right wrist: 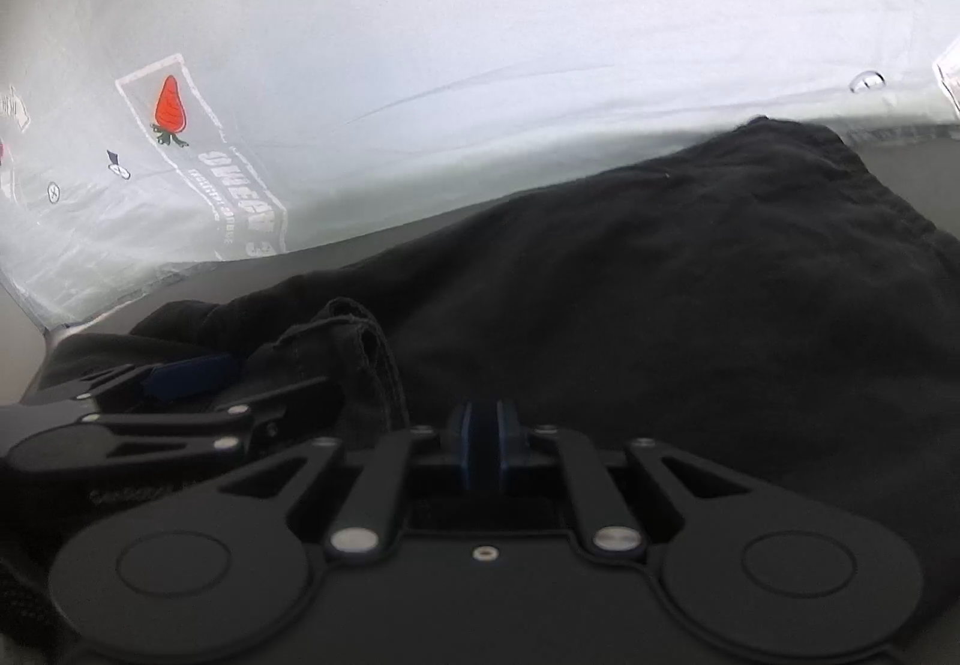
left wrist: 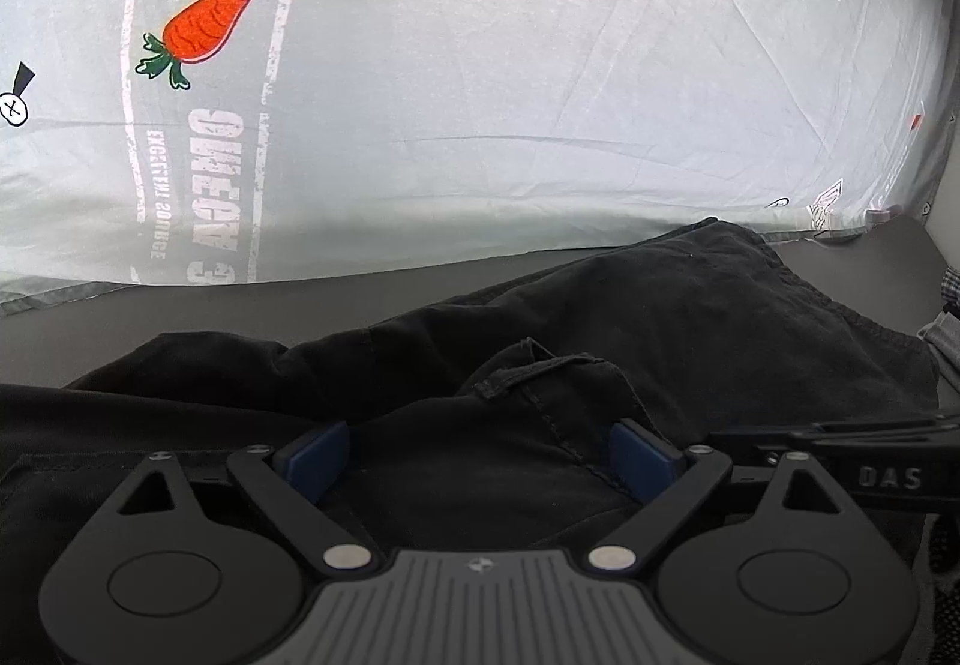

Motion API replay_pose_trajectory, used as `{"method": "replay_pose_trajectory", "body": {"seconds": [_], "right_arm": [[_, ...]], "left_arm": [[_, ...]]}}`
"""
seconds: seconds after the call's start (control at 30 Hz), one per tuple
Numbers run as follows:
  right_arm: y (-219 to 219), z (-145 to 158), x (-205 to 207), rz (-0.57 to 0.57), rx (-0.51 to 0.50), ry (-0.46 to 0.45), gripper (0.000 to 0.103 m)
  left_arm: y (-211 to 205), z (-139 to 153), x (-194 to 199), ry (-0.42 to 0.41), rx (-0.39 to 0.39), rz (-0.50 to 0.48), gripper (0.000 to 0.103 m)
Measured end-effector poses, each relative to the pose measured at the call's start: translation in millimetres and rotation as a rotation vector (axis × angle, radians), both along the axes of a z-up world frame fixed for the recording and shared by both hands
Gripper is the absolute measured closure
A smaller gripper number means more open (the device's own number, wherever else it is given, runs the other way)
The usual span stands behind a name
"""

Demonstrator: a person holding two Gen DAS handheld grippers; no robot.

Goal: Fold clothes
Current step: 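Grasp the folded black trousers edge with the right tool and lift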

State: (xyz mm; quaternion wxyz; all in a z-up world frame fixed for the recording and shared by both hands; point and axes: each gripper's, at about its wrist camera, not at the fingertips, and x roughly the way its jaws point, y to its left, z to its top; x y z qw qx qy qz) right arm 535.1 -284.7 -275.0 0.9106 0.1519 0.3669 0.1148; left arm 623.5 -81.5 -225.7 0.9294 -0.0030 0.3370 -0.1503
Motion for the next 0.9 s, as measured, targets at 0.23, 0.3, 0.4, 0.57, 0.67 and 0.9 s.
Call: {"method": "replay_pose_trajectory", "body": {"seconds": [0.23, 0.3, 0.4, 0.57, 0.67, 0.9], "right_arm": [[-113, -1, -87, -0.504, 0.282, -0.024, 0.056], [-130, -7, -92, -0.563, 0.272, -0.021, 0.041], [-145, -11, -85, -0.599, 0.247, -0.04, 0.044], [-167, -19, -57, -0.575, 0.328, -0.092, 0.028], [-183, -24, -41, -0.555, 0.44, -0.117, 0.024], [-205, -40, 2, -0.444, 0.719, -0.12, 0.029]], "left_arm": [[-4, -3, 0, 0.0, 0.007, -0.038, 0.0], [-4, -4, -2, -0.006, 0.008, -0.037, 0.0], [-5, -5, -3, -0.012, 0.011, -0.036, 0.0], [-5, -7, -6, -0.023, 0.016, -0.04, 0.0], [-6, -7, -7, -0.025, 0.016, -0.041, 0.0], [-5, -7, -8, -0.024, 0.001, -0.047, 0.0]]}}
